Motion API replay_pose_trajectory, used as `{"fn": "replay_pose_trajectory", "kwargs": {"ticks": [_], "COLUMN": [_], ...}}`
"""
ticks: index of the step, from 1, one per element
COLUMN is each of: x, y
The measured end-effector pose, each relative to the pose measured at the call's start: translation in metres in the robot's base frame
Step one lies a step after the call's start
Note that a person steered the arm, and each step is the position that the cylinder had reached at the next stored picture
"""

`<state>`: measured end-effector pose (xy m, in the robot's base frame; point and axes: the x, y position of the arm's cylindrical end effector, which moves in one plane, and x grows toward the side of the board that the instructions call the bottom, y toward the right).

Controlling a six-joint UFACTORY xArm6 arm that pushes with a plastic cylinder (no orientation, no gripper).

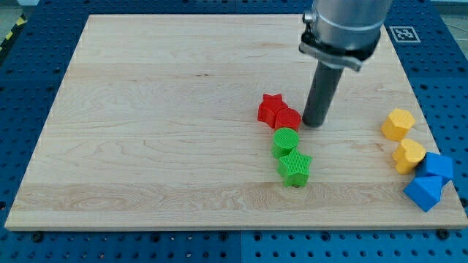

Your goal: Move the arm to the right centre

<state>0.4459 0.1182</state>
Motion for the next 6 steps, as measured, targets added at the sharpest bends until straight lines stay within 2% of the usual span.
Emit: {"fn": "replay_pose_trajectory", "kwargs": {"ticks": [1,2,3,6], "x": [-0.059,-0.100,-0.097,-0.024], "y": [0.000,0.030,0.076,0.199]}}
